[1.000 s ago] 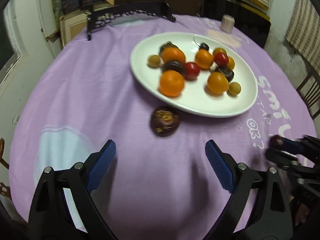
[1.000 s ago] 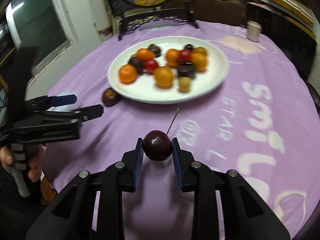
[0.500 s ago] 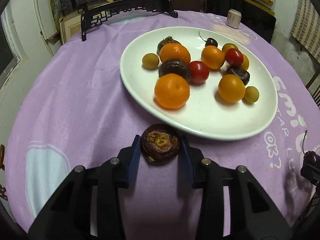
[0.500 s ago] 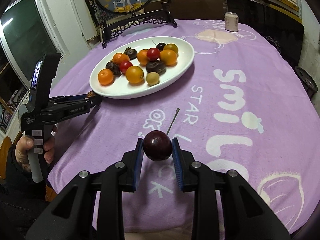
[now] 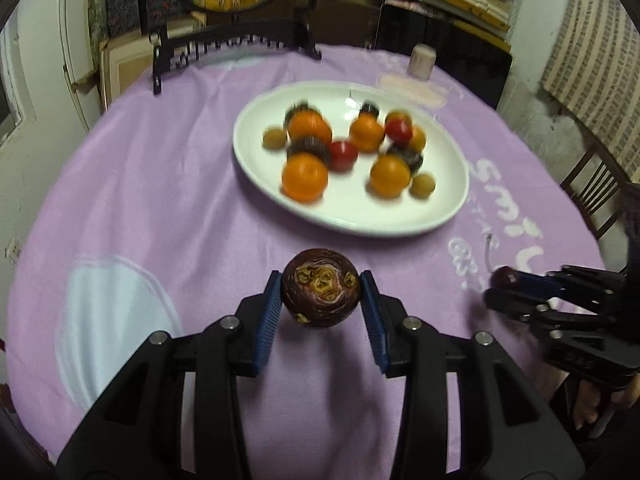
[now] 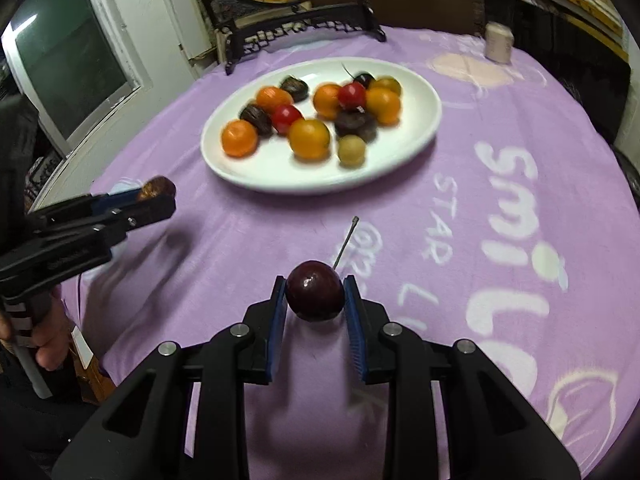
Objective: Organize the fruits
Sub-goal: 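Carry the cherry and brown fruit onto the white plate and open both tools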
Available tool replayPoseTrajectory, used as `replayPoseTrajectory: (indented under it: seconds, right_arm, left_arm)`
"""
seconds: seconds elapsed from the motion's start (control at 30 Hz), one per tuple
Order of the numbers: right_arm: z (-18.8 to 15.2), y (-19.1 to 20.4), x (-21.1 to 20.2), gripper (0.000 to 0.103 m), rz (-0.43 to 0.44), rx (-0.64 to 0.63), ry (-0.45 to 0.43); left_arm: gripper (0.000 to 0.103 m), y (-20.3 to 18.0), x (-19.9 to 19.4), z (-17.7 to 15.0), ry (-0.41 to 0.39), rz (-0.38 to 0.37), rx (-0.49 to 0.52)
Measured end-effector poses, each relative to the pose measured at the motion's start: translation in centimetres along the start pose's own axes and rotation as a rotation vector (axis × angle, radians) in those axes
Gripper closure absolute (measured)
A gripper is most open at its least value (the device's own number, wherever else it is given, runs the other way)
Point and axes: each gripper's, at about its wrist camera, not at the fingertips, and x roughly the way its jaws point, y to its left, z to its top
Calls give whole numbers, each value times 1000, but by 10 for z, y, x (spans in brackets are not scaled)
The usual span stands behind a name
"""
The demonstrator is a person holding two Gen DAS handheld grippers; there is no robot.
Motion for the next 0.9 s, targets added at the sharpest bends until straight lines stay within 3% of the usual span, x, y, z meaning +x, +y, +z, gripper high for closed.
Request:
replayPoseTrajectory:
  seconds: [0.13,0.33,0.57,0.77,0.9]
  right_arm:
    - [22,10,-9,74,-12,-44,-50]
    - [74,11,-15,74,-17,-74,-117]
    - [151,-9,23,74,-51,-38,-114]
    - [161,-26,71,74,-70,-23,-60]
    - [167,-28,82,74,-79,-16,-52]
  left_arm:
    - [63,7,-14,23,-58,12,1]
    - [63,10,-13,82,-132,71,-7]
    - [63,-6,43,165,-109,67,-29]
    - [63,5,100,168,-20,49,-78]
    - [63,7,111,170,-4,47,-77]
